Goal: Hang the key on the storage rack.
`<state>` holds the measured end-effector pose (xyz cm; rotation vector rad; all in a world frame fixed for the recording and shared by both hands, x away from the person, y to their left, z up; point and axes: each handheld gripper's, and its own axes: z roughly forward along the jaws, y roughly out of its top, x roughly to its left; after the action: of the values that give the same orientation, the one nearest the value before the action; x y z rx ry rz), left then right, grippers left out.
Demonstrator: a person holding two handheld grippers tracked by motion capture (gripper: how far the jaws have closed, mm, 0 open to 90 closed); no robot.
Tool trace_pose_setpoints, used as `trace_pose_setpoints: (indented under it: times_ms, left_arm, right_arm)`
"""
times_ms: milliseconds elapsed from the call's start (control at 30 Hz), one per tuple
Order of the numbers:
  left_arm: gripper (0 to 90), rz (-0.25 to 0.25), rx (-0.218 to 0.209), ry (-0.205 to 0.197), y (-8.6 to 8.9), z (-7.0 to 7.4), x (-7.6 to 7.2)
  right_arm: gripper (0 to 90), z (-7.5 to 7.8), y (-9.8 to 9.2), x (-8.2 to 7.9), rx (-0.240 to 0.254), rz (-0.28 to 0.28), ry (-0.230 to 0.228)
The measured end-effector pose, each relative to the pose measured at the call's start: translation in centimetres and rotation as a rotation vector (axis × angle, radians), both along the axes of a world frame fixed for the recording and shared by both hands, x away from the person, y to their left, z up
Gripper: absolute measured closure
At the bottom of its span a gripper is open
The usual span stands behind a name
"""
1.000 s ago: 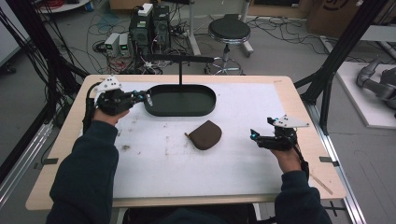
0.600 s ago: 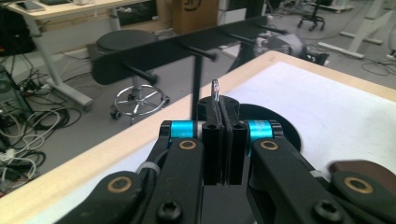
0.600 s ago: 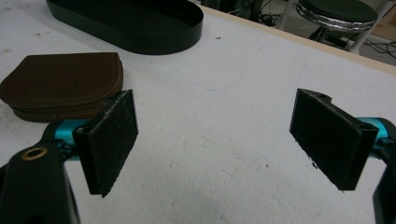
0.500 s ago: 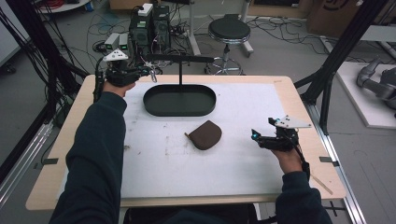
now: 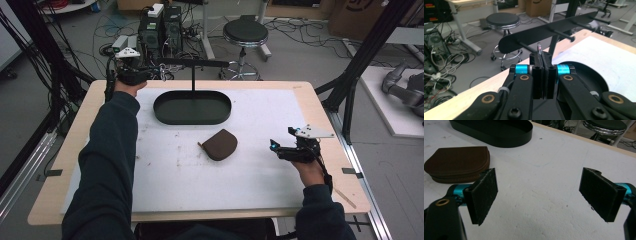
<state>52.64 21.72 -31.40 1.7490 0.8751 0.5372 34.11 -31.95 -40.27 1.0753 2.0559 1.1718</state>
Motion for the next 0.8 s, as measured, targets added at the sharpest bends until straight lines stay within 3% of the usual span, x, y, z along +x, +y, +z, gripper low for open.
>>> trace_pose_setpoints:
  times_ms: [100, 333, 400, 433, 600, 633, 667, 700, 733, 800]
  left_arm:
    - [88.1, 0.018, 0.005, -0.009, -0.2, -0.1, 0.1]
    - [87.2, 0.087, 0.006, 0.016, -1.0, -1.0, 0.8]
    - [84.8, 0.132, 0.050, 0.034, -1.0, -1.3, 0.5]
    - [81.3, 0.132, 0.050, 0.034, -1.0, -1.3, 0.5]
    - [76.0, 0.167, -0.001, 0.045, -0.1, -2.8, -1.2]
    - [70.8, 0.168, -0.053, 0.051, 0.4, -3.6, -2.3]
    - [66.6, 0.168, -0.053, 0.051, 0.4, -3.6, -2.3]
    - [62.6, 0.164, -0.085, 0.056, 0.6, -4.0, -2.9]
    - [62.6, 0.158, -0.099, 0.058, 0.8, -4.3, -3.6]
    - [52.3, 0.131, -0.137, 0.065, 1.4, -4.9, -5.4]
  right_arm:
    - [15.4, 0.0, 0.1, -0.1, -0.001, 0.002, 0.002]
    - [15.4, 0.0, 0.0, -0.1, 0.002, -0.002, 0.002]
    - [15.4, 0.0, 0.0, -0.1, 0.004, 0.002, -0.002]
    - [15.4, 0.0, 0.0, -0.1, 0.004, 0.002, -0.002]
    - [15.4, 0.0, 0.1, 0.0, 0.006, 0.013, -0.009]
    - [15.4, 0.1, 0.3, 0.1, 0.008, 0.017, -0.007]
    - [15.4, 0.1, 0.3, 0.1, 0.008, 0.017, -0.007]
    - [15.4, 0.1, 0.5, 0.2, 0.007, 0.021, -0.007]
    - [15.4, 0.1, 0.5, 0.2, 0.007, 0.021, -0.007]
    - [15.4, 0.2, 0.9, 0.5, 0.010, 0.021, -0.015]
